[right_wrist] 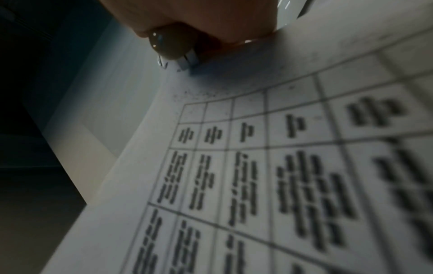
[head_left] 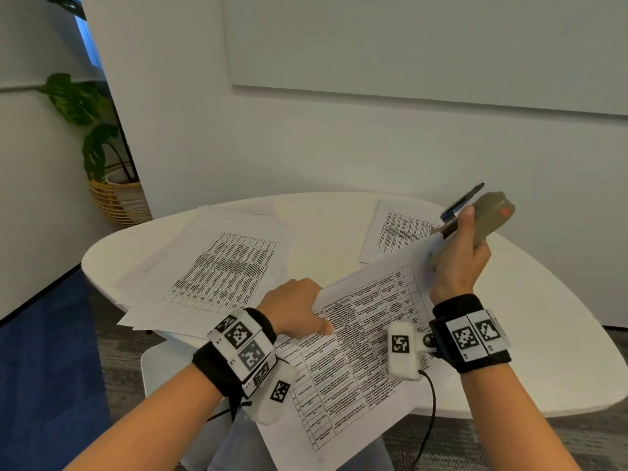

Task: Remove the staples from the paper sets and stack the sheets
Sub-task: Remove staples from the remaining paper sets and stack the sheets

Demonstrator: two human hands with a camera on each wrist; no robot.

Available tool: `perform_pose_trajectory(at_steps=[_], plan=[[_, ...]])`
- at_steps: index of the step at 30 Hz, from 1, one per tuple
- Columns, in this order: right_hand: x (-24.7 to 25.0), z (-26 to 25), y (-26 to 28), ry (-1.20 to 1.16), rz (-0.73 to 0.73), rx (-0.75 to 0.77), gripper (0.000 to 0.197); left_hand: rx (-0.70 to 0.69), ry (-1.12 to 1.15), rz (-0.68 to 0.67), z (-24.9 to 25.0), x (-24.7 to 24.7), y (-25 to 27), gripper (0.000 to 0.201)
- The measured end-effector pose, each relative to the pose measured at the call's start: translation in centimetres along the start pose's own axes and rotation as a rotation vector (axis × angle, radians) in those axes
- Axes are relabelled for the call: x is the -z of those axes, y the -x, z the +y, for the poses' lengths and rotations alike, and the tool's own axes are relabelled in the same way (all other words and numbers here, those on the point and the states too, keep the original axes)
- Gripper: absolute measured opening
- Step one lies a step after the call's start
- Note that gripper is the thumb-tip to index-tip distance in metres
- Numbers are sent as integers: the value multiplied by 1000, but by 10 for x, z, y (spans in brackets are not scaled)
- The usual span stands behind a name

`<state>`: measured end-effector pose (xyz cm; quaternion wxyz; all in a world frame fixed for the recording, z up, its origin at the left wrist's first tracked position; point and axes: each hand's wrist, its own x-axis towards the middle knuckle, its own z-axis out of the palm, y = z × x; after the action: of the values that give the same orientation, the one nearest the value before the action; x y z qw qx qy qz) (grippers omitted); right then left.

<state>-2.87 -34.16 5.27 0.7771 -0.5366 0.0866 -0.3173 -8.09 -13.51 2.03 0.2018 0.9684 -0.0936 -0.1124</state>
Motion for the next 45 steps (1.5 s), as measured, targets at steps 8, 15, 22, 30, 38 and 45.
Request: perform_pose_trajectory(at_steps=[8, 15, 22, 30, 38, 45], plan=[[-2, 0, -7, -27, -8, -40, 35, 13, 6, -40, -5, -6, -4, 32], [-3, 22, -25, 145, -59, -142, 30, 9, 11, -58, -11, -9, -7, 27], [17, 67, -69, 821, -262, -287, 52, 133, 210, 171, -54, 47, 3, 16], [-9, 71, -56, 1575, -1006, -210, 37, 161, 520, 531, -86, 97, -13, 29], [-51, 59, -58, 866, -1006, -336, 83, 96, 868, 620, -64, 114, -54, 28], [-55, 53, -50, 441, -795, -433, 19, 8, 954, 634, -40, 106, -86, 26]])
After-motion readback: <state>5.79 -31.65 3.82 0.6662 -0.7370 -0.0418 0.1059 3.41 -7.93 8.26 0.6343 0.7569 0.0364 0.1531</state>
